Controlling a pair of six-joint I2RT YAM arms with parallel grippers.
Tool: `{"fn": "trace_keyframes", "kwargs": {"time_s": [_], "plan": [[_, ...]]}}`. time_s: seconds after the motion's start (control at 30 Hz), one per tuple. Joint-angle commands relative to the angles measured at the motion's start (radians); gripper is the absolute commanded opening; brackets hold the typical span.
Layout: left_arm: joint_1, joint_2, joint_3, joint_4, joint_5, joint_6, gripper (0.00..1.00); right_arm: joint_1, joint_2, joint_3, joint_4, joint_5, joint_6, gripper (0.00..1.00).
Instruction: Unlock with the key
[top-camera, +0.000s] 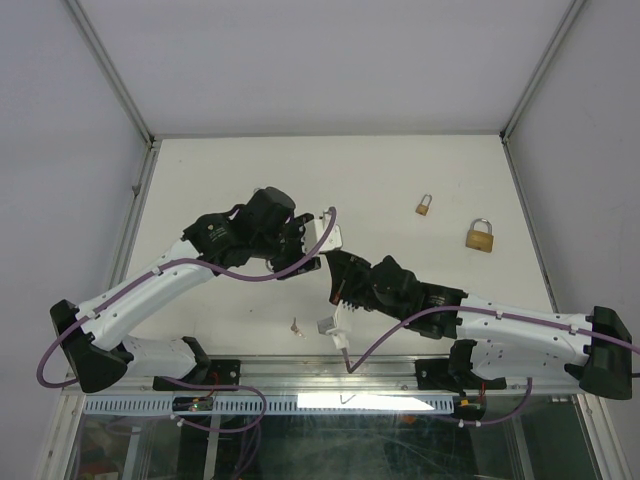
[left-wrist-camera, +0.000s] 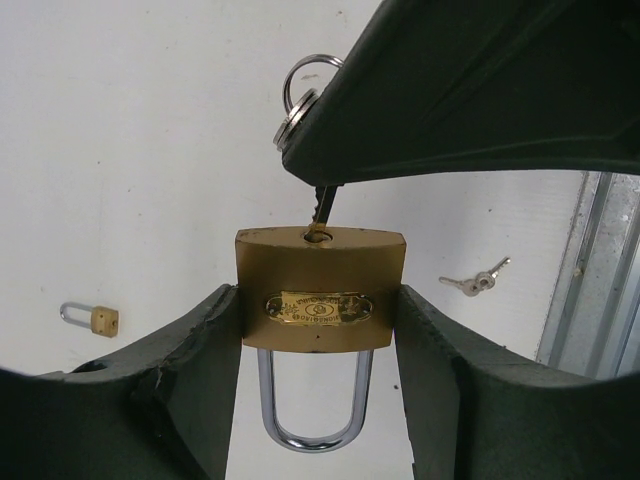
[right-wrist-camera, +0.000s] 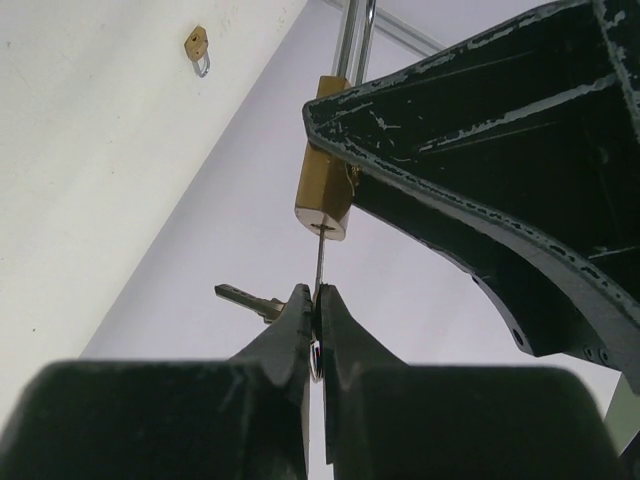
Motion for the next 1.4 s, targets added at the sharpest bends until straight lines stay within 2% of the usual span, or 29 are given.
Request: {"fn": "trace_keyframes", "kwargs": {"time_s": [0.0,0.17,0.33,0.73,0.9,1.03,1.37], "plan": [[-0.012,-0.028,0.055,0.138,0.077,0.016,0.00,0.033,0.001,0.045,0.068,-0.075,-0.027,0.00],[-0.013,-0.057,0.012,0.137,0.105,0.125,0.00,0.031,-0.010,0.052,0.052,-0.114,-0.029,0.00],[-0.013,-0.056,0.018,0.128,0.152,0.165,0.00,0.035,-0.007,0.051,0.031,-0.134,-0.046,0.00],[0.002,-0.047,0.020,0.167,0.154,-0.054,0.00,0.070,-0.009,0.053,-0.007,-0.117,-0.075,0.00],[0.001,-0.055,0.016,0.181,0.114,-0.027,0.00,0.078,-0.001,0.054,-0.049,-0.095,-0.096,0.00],[0.001,-0.058,-0.001,0.211,0.095,-0.002,0.00,0.084,0.016,0.057,0.003,-0.098,-0.088,0.00],[-0.006,-0.043,0.002,0.279,0.137,0.006,0.00,0.109,0.050,0.051,0.060,-0.117,-0.065,0.00]]}}
